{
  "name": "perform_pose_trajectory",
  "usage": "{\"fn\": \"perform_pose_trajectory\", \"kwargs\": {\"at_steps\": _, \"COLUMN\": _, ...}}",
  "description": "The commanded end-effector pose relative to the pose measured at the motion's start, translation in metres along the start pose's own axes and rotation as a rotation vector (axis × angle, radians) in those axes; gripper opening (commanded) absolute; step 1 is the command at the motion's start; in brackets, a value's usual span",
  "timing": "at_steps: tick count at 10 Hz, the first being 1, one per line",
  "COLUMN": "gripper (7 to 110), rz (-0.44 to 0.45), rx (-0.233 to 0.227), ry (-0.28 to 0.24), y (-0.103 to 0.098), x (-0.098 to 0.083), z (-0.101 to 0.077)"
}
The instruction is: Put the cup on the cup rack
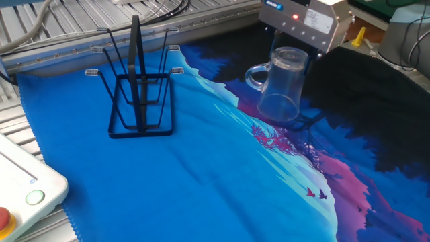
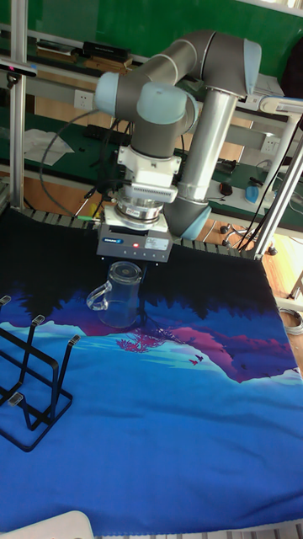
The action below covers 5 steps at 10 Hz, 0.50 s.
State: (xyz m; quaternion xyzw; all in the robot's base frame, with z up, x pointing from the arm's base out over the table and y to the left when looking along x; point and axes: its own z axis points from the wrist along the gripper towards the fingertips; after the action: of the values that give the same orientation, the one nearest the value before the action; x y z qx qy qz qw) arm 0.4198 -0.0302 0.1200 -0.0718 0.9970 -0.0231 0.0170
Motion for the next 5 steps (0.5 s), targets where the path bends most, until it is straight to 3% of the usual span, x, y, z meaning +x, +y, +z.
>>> {"fn": "perform_pose_trajectory", "kwargs": {"at_steps": 1, "gripper": 44, "rz": 0.005, "rx": 0.044, "ry": -0.003, "y": 0.012, "x": 0.001, "z": -0.023}}
{"fn": "perform_pose_trajectory", "kwargs": {"at_steps": 5, "gripper": 44, "rz": -0.024, "rx": 0.078, "ry": 0.005, "y": 0.020, "x": 0.008, "z": -0.036}}
